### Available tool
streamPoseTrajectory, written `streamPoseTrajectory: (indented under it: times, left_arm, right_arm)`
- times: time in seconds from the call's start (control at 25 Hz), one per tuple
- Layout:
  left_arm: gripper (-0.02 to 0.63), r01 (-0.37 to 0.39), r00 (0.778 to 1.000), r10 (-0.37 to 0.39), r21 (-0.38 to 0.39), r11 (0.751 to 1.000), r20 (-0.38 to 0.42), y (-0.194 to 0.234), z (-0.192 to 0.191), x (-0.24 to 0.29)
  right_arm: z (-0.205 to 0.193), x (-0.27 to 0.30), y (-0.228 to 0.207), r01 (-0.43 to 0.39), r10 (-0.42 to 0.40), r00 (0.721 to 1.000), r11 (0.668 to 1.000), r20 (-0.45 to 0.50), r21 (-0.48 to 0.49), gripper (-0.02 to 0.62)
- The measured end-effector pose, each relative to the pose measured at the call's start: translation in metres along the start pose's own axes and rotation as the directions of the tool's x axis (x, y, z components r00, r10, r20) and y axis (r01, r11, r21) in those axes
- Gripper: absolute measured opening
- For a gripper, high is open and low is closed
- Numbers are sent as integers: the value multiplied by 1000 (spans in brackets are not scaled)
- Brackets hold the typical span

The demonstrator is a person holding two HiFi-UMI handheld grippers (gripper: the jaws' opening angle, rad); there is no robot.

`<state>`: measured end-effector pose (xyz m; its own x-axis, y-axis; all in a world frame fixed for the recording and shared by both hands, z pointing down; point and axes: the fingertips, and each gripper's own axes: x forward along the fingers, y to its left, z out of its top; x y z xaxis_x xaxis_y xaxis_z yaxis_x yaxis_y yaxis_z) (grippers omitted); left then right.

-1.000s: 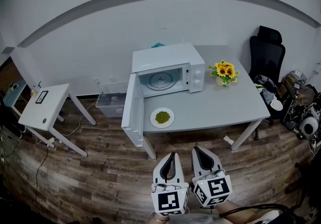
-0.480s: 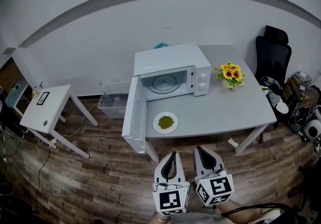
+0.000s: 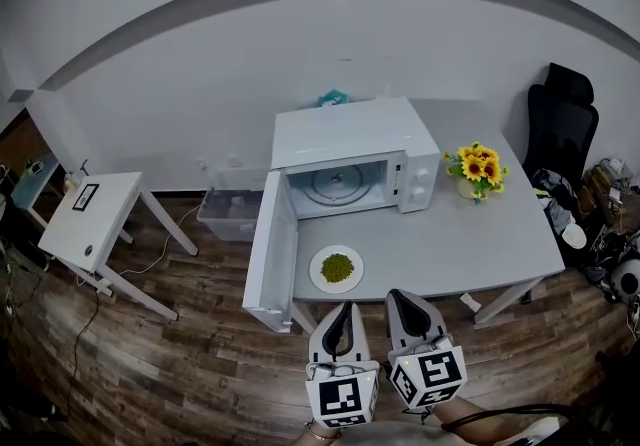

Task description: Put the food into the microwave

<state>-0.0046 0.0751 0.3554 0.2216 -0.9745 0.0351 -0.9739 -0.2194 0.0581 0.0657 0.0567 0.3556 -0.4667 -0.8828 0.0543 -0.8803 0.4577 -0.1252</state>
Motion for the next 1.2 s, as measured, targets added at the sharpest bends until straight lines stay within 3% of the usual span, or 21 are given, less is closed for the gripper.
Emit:
streamPoseTrajectory:
  times: [0.88, 1.2]
  left_arm:
    - [2, -79, 996, 78, -12, 997, -33, 66, 10, 141]
    - [2, -111, 991, 109, -27, 993, -72, 81, 0, 168]
  right_arm:
    - [24, 157, -39, -85, 85, 996, 996, -6, -15, 15]
    - [15, 187, -53, -98, 98, 994, 995, -47, 5, 15]
